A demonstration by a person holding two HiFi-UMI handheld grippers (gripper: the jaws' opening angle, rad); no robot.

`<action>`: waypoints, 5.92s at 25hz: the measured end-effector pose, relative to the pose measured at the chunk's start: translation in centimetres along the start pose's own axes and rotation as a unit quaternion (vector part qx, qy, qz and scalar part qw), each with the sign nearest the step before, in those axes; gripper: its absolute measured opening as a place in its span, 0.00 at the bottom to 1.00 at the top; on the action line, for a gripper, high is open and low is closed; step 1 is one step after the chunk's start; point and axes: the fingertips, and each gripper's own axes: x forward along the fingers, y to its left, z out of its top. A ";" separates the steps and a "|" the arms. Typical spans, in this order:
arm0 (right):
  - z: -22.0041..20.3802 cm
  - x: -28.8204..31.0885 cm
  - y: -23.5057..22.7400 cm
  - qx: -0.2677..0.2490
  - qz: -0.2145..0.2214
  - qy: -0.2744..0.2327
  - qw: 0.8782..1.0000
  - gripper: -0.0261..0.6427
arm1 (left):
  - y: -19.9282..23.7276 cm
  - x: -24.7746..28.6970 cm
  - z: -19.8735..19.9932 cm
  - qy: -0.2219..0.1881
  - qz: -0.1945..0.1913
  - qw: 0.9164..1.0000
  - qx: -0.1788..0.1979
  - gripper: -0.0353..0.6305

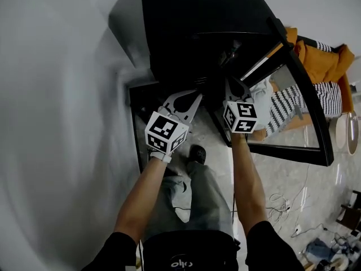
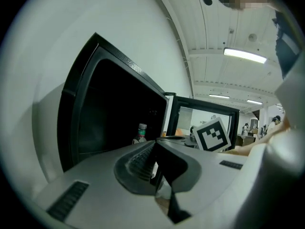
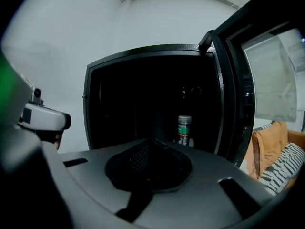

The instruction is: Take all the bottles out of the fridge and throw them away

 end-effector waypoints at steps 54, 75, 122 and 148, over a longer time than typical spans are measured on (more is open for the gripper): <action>1.4 11.6 -8.9 0.018 -0.185 0.002 0.982 0.33 | 7.2 2.1 -2.2 0.023 0.046 0.999 0.009 0.06; 9.6 -3.7 5.2 -0.025 -0.050 -0.012 0.998 0.33 | 3.7 -12.0 5.9 0.014 0.093 0.995 -0.013 0.06; 14.5 -5.5 35.1 -0.081 0.323 -0.004 0.943 0.33 | 4.8 -36.3 8.9 -0.047 0.392 0.916 -0.068 0.06; -14.8 7.7 33.2 -0.082 0.344 0.097 0.931 0.33 | 11.7 -30.0 -14.5 -0.019 0.401 0.904 -0.149 0.06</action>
